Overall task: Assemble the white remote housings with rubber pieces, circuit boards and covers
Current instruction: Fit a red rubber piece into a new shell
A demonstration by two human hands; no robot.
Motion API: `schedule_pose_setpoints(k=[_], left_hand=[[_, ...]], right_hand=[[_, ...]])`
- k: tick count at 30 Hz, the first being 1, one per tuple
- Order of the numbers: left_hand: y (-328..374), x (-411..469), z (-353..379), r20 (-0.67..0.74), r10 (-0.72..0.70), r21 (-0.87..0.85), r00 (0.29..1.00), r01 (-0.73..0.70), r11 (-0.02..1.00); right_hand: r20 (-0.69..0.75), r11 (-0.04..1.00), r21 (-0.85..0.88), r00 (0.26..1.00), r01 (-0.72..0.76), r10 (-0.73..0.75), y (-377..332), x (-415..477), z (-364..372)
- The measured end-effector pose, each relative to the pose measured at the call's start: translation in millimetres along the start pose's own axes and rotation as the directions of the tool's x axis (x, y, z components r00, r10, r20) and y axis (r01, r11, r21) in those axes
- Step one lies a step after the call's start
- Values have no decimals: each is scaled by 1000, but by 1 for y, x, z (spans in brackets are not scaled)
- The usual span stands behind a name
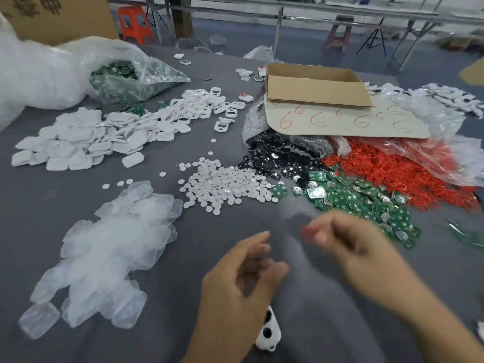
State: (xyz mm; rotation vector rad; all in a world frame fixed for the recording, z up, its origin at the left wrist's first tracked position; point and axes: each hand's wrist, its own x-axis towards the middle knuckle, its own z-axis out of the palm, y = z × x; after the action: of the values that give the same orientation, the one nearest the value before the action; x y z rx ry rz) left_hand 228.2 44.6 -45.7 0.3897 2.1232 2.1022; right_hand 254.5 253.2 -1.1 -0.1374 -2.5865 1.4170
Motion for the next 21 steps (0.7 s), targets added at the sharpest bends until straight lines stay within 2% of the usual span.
schedule_pose_setpoints(k=[2,7,13,21], left_hand=[[3,-5,5,96,-2,38,995,-2,999],[-8,-30,-2,-1,-54,-64,999,54,996],[-9,-46,-13,41,-85,-97,996,88,991],[-8,-52,-24,168,-128,-133,978,151,980]], right_hand=[[29,996,94,1000,-5,2,-8,-34,36],[-234,983,161,964,-86,123,-2,-73,79],[-293,983,181,952,-35,88,-10,-90,96],[-264,991,125,962,-39,71,-12,-98,105]])
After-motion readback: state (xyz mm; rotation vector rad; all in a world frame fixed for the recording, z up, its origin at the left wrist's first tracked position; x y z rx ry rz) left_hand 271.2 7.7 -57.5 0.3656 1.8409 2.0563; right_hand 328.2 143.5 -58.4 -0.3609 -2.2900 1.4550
